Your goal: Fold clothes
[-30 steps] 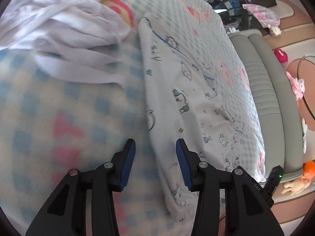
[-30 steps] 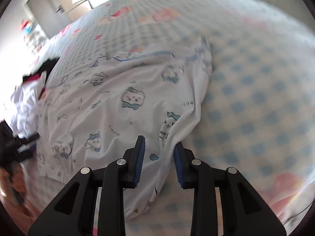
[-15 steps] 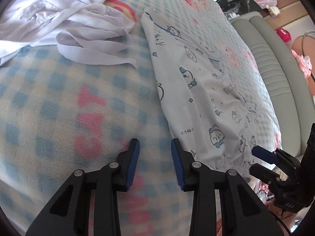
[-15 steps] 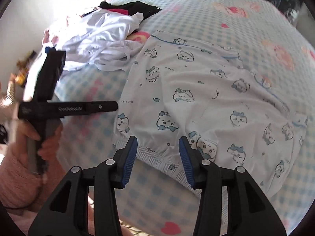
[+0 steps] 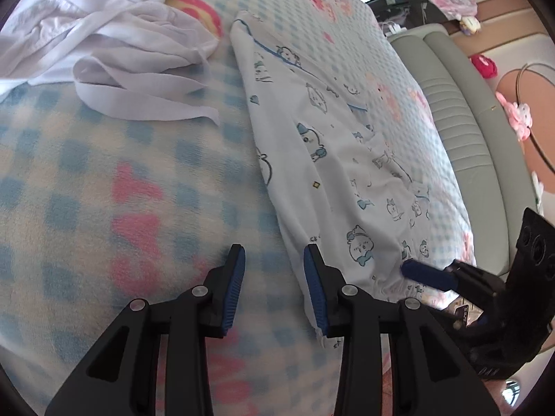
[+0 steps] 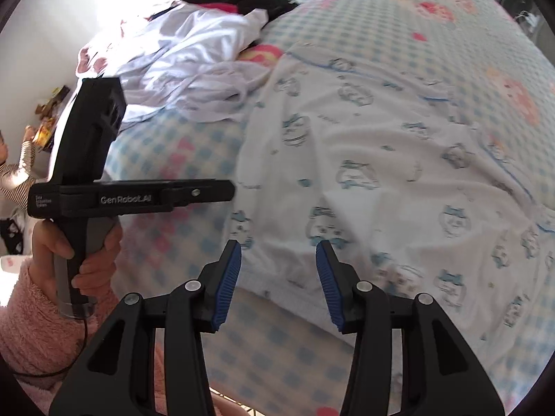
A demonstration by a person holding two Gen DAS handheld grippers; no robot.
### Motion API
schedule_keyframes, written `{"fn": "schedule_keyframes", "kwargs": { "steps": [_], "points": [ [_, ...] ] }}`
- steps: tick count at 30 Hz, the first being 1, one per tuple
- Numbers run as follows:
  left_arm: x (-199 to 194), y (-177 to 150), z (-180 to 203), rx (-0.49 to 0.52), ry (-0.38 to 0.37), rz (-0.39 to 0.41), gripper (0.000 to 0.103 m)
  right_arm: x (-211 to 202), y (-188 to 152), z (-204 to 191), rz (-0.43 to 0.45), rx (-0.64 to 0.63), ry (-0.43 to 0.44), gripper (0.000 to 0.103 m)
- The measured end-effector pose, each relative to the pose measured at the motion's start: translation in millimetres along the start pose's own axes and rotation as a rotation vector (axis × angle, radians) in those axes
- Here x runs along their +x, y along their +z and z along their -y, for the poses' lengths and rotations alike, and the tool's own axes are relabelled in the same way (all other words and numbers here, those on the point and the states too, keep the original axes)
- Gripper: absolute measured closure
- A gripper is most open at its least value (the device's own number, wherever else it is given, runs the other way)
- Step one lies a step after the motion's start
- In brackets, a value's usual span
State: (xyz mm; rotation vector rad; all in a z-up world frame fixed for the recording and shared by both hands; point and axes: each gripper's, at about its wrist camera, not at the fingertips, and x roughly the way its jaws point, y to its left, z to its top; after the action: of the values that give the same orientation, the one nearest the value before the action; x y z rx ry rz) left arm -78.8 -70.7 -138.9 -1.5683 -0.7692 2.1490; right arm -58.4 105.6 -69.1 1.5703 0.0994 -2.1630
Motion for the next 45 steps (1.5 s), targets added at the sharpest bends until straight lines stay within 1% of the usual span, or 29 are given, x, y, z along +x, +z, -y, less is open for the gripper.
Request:
{"fn": "schedule_keyframes", "kwargs": {
  "steps": [2, 5, 9, 12, 15, 18, 21, 23, 26, 28, 31, 34, 35, 36, 37, 38, 39, 41, 43, 45],
  "points": [
    [1, 1, -3, -0.015, -0.002, -0.004, 0.066, 19, 2, -4, -0.028, 0.014, 0.025, 0.057],
    [1, 3, -6, -0.033, -0.004, -0.009, 0.066, 41, 2, -9, -0.048, 0.040, -0.002, 0.057],
    [2, 7, -5, -0.023, 0.002, -0.032, 0.065, 53, 2, -14, -0.041, 0.040, 0.012, 0.057],
    [4, 11, -6, -0.032, -0.004, -0.048, 0.062, 57, 5, -19, -0.040, 0.010, -0.012, 0.057],
    [7, 14, -4, -0.026, 0.007, -0.049, 0.061, 60, 7, -14, -0.035, 0.016, -0.034, 0.057],
    [12, 16, 4, 0.008, 0.042, -0.048, 0.061, 59, 7, -2, -0.014, 0.064, -0.072, 0.058],
    [16, 19, 9, 0.025, 0.039, -0.058, 0.057, 52, 4, 5, 0.016, 0.103, -0.075, 0.058],
    [20, 22, 11, 0.029, 0.035, -0.062, 0.056, 48, 2, 9, 0.034, 0.126, -0.077, 0.058],
    [27, 23, 14, 0.038, 0.060, -0.073, 0.056, 51, 1, 13, 0.028, 0.145, -0.074, 0.057],
    [28, 19, 14, 0.040, 0.051, -0.077, 0.056, 53, 0, 16, 0.023, 0.155, -0.070, 0.057],
    [27, 12, 13, 0.040, 0.028, -0.077, 0.058, 41, -3, 19, 0.042, 0.174, -0.060, 0.057],
    [27, 7, 15, 0.059, 0.019, -0.057, 0.058, 27, -5, 24, 0.054, 0.183, -0.094, 0.057],
    [26, 6, 14, 0.060, 0.021, -0.053, 0.064, 20, -6, 25, 0.064, 0.193, -0.117, 0.057],
    [24, 5, 13, 0.057, 0.027, -0.049, 0.081, 13, -7, 28, 0.076, 0.202, -0.135, 0.057],
    [23, 4, 11, 0.054, 0.033, -0.045, 0.088, 6, -8, 32, 0.093, 0.210, -0.144, 0.057],
    [21, 3, 10, 0.051, 0.038, -0.041, 0.090, -2, -10, 35, 0.110, 0.218, -0.154, 0.057],
    [19, 3, 8, 0.049, 0.044, -0.037, 0.095, -8, -12, 39, 0.123, 0.224, -0.171, 0.057],
    [16, 1, 5, 0.043, 0.056, -0.029, 0.097, -11, -15, 47, 0.127, 0.226, -0.245, 0.057],
    [12, -1, 2, 0.037, 0.067, -0.021, 0.098, -6, -17, 57, 0.086, 0.246, -0.309, 0.057],
    [9, -3, -1, 0.032, 0.079, -0.014, 0.099, -8, -29, 71, 0.060, 0.280, -0.314, 0.057]
  ]
}}
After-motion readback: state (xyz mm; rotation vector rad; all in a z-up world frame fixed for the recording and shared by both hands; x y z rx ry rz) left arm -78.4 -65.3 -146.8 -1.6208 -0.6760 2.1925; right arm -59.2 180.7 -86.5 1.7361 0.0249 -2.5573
